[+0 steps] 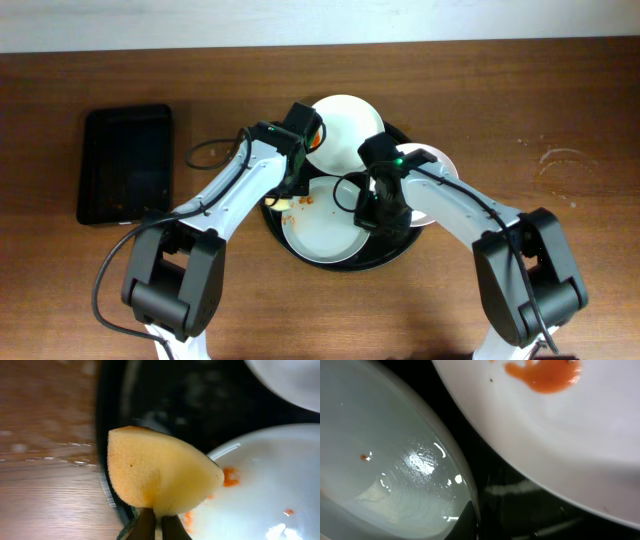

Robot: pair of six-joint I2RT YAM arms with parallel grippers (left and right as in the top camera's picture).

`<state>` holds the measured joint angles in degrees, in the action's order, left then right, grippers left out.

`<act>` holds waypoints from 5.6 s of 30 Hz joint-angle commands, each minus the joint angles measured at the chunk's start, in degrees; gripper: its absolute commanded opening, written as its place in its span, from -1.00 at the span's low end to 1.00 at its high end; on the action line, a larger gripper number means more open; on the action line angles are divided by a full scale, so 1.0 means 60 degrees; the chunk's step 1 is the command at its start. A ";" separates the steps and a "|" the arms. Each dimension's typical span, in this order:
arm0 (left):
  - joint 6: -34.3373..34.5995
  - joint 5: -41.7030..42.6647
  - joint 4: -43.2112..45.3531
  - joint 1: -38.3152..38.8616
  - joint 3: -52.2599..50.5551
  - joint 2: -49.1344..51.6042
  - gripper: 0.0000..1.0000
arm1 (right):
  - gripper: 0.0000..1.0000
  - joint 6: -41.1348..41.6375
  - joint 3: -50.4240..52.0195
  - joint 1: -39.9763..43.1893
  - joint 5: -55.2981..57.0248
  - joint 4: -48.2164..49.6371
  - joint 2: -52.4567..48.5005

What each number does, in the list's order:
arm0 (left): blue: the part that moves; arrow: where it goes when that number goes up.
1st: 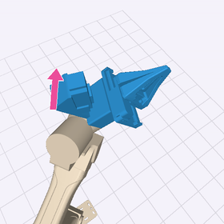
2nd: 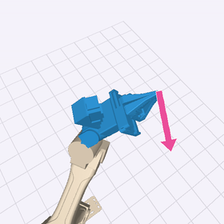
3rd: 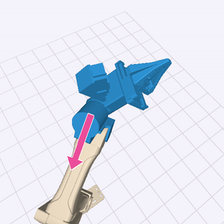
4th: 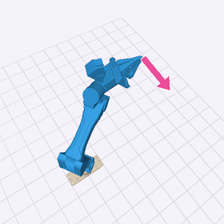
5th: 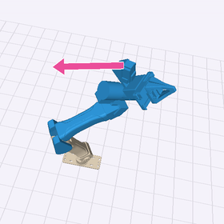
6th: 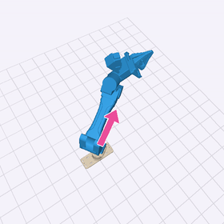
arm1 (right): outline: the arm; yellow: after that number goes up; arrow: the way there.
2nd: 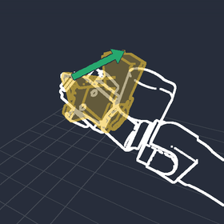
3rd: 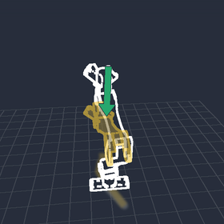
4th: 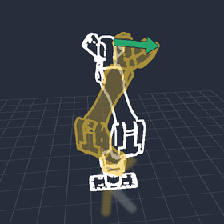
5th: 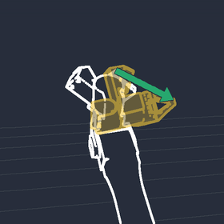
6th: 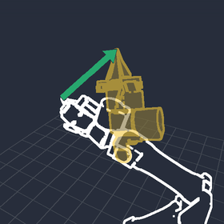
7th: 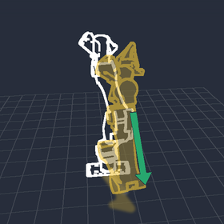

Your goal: Clean dirty plates on tray and stack at the side

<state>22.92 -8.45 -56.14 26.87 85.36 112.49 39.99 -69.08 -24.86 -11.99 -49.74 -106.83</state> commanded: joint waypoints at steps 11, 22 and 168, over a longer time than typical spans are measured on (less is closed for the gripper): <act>-0.0586 0.4976 0.1045 0.0004 -0.0321 0.0109 -1.00 | -0.92 -0.0856 -0.1446 -0.0044 0.1548 -0.1355 0.0266; -0.0437 0.4120 0.2830 0.0004 -0.1763 0.0182 -1.00 | -0.92 -0.1024 -0.1526 -0.0080 0.1541 -0.1741 0.0280; 0.0135 0.3836 0.2160 -0.0087 -0.1111 0.0208 -1.00 | -0.92 -0.0954 -0.1563 -0.0295 0.2550 -0.2084 0.0765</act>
<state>23.59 16.64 -42.35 28.23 79.18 114.10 34.24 -77.58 -26.30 3.18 -62.33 -104.07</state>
